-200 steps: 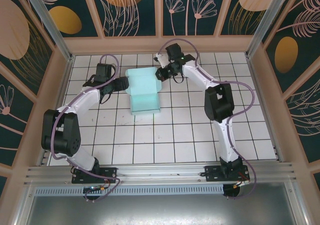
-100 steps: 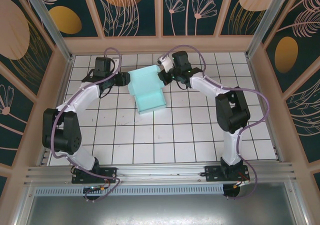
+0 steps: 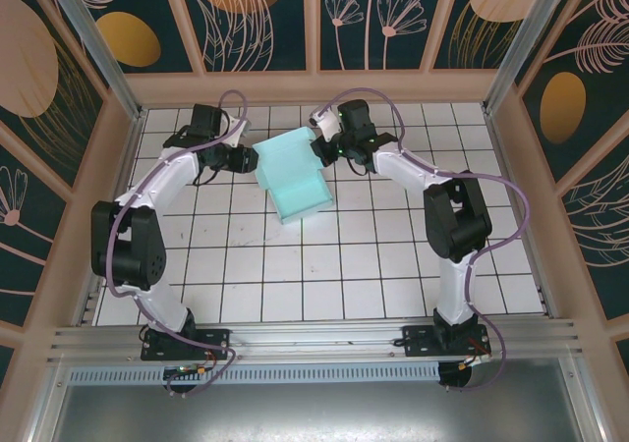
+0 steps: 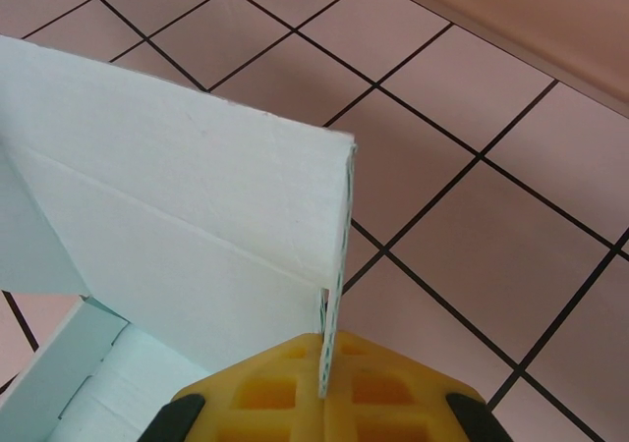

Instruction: Fold the paper box

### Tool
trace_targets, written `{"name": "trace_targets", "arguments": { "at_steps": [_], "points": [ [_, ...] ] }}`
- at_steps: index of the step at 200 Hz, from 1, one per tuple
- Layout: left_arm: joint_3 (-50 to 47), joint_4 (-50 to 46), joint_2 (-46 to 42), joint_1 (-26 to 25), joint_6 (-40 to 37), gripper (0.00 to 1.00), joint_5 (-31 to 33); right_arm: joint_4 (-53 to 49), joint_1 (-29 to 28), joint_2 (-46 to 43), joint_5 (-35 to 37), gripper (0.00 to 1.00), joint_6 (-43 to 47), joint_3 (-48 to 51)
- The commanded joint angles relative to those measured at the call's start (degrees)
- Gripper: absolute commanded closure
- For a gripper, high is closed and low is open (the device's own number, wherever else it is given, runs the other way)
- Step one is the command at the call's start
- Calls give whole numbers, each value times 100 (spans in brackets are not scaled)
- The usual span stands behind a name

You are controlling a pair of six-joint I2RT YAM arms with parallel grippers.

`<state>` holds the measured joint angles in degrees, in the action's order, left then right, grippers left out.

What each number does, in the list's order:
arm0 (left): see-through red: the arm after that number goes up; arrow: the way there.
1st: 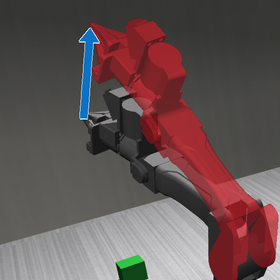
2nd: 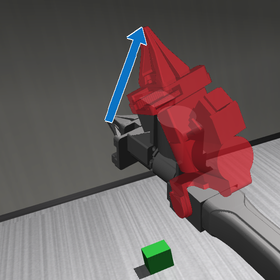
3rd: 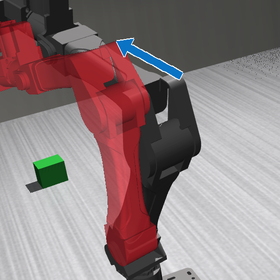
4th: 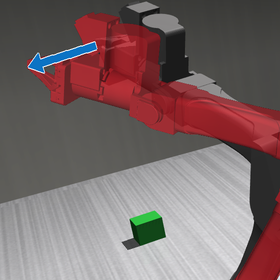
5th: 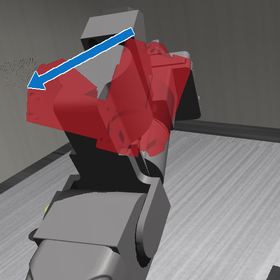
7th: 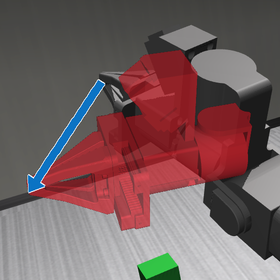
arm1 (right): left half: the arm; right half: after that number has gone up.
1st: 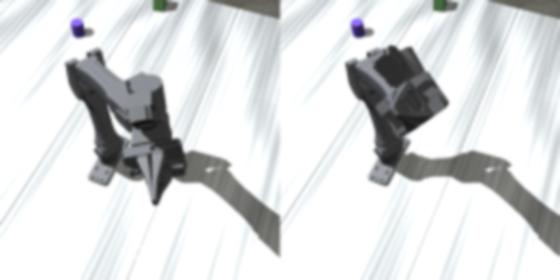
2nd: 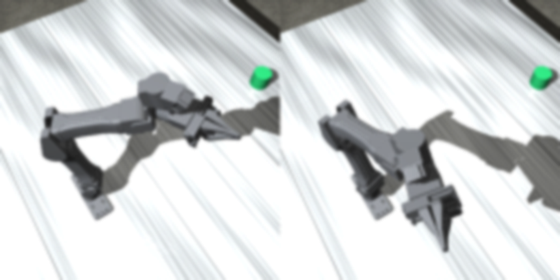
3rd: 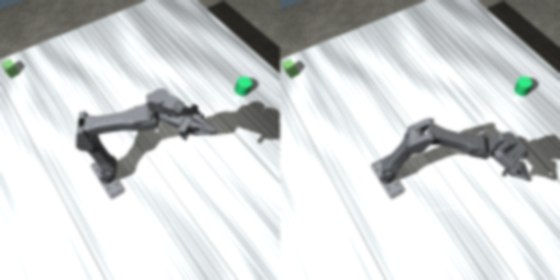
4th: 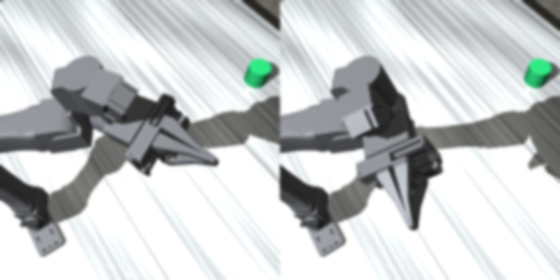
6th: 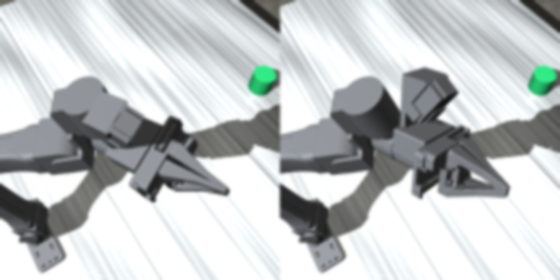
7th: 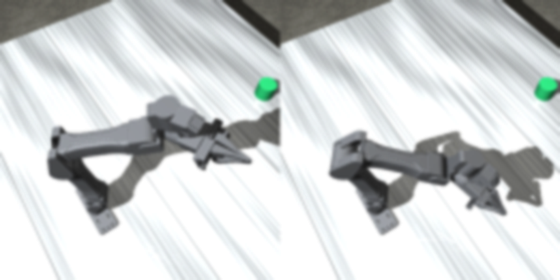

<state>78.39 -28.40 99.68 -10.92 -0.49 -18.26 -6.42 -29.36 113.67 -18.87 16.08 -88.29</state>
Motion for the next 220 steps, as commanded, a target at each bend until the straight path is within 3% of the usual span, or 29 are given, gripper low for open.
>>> {"name": "trace_targets", "arguments": {
  "at_steps": [1,82,117,135,161,195,220],
  "points": [
    [133,-380,182,-82,-143,57,-112,33,-86,-152,86,100,81,-131],
    [239,-455,469,-165,-54,59,-374,-30,-96,-64,142,100,45,-201],
    [148,-7,303,-164,364,44,-443,-33,-105,-66,166,100,29,-171],
    [162,89,272,-165,449,42,-539,-37,-105,-81,212,100,27,-153],
    [168,73,315,-163,542,42,-372,-22,-105,-104,257,100,23,-97],
    [128,236,159,-161,741,51,178,2,-105,-113,288,100,20,-14],
    [-167,859,-374,-164,879,47,242,12,-104,-107,314,100,20,18]
  ]
}}
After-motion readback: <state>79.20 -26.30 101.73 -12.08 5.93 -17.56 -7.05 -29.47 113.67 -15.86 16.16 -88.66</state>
